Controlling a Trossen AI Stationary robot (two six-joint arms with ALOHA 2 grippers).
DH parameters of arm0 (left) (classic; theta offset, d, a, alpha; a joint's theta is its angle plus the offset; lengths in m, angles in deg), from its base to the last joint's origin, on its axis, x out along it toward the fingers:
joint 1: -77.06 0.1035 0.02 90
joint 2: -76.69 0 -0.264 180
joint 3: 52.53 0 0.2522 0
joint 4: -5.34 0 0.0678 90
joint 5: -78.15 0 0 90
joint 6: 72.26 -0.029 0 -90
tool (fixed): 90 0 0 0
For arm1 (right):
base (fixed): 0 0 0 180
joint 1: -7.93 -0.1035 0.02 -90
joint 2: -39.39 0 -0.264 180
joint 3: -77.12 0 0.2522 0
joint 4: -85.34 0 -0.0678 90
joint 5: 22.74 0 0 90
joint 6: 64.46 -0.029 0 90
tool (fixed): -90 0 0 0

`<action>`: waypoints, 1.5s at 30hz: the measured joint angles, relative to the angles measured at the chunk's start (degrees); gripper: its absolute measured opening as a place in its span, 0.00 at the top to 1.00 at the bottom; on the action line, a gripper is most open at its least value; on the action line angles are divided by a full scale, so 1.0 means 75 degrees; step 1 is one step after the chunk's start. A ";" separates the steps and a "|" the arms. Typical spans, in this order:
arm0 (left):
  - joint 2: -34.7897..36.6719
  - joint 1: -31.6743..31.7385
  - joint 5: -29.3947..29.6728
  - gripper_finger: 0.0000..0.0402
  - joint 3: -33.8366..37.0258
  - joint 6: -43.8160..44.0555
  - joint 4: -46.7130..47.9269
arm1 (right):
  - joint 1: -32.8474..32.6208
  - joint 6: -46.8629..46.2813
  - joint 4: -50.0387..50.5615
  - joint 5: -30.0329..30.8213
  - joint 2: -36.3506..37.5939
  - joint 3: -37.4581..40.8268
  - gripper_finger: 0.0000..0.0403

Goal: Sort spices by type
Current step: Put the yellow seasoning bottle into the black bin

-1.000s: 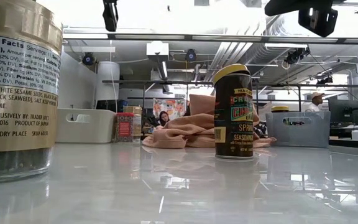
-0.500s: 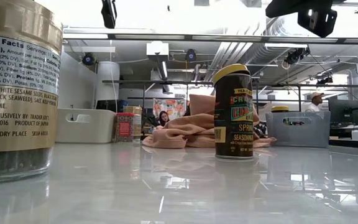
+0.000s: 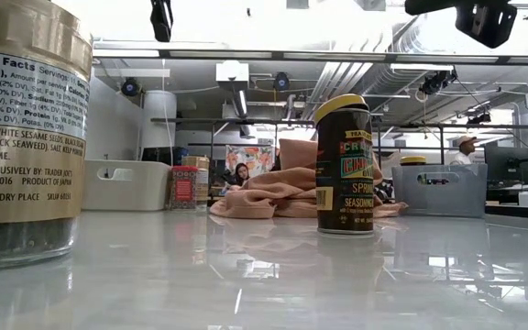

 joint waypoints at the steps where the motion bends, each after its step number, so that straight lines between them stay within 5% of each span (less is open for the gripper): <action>1: -0.0059 0.0000 0.0005 1.00 0.0000 -0.0043 0.0046 | 0.0003 0.0001 -0.0005 0.0092 0.0000 0.0000 1.00; 9: -0.1306 0.0000 -0.0046 1.00 -0.0405 -0.0169 0.0401 | 0.0479 0.0447 -0.0596 -0.0110 -0.0107 0.0000 1.00; 21: -0.3023 0.0062 -0.0608 1.00 -0.1390 -0.0813 0.0353 | 0.1329 0.0860 -0.1543 -0.0469 -0.1589 0.0006 1.00; 45: -0.3246 0.0105 -0.0757 1.00 -0.1387 -0.0675 0.0627 | 0.1375 0.0599 -0.1257 -0.0692 -0.1824 0.0000 1.00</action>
